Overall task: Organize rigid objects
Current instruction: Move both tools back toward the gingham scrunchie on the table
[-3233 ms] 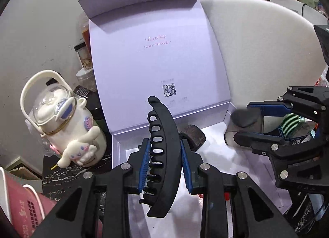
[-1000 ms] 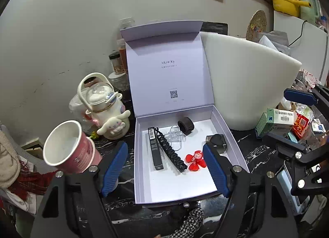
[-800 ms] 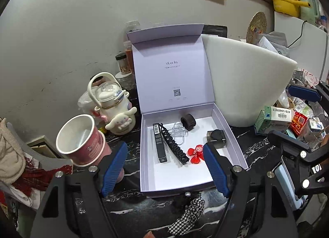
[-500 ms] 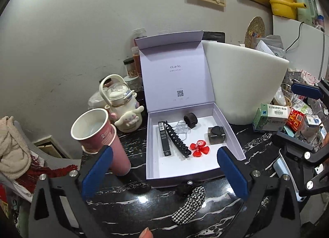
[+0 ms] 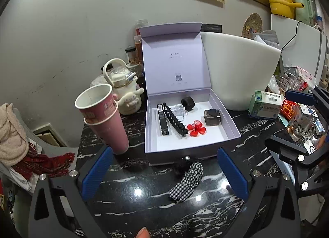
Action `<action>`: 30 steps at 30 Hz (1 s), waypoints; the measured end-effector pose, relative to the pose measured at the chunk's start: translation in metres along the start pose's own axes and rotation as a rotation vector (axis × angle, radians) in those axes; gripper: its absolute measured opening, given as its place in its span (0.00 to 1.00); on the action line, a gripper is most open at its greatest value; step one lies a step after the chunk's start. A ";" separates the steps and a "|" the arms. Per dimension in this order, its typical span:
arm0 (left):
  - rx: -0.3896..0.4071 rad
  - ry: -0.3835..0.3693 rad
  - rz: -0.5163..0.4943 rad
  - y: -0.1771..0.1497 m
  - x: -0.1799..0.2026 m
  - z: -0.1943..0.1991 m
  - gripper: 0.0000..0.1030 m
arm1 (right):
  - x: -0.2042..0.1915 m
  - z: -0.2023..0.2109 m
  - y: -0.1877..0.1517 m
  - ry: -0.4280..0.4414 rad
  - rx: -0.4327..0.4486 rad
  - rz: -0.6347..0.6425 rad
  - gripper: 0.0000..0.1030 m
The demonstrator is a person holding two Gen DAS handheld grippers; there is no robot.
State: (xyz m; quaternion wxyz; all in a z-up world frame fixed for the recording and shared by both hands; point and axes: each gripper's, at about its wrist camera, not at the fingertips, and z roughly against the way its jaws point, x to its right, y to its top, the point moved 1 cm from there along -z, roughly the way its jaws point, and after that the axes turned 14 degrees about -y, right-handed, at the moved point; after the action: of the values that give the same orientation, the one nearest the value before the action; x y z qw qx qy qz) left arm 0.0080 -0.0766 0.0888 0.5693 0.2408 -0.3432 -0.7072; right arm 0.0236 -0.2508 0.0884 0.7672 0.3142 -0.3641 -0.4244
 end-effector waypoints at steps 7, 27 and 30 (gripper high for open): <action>-0.038 -0.047 0.063 -0.020 -0.007 -0.008 1.00 | -0.008 -0.009 -0.021 0.040 -0.046 -0.030 0.95; -0.120 -0.156 0.125 -0.063 -0.017 -0.057 1.00 | -0.020 -0.053 -0.066 0.066 -0.186 -0.067 0.95; -0.134 -0.174 0.115 -0.066 -0.015 -0.068 0.99 | -0.020 -0.062 -0.071 0.073 -0.209 -0.079 0.95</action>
State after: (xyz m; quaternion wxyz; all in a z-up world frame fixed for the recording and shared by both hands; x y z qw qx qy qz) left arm 0.0190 -0.0689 -0.0065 0.5919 0.1199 -0.3566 -0.7129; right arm 0.0367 -0.2540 -0.0070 0.7911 0.2620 -0.2770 -0.4784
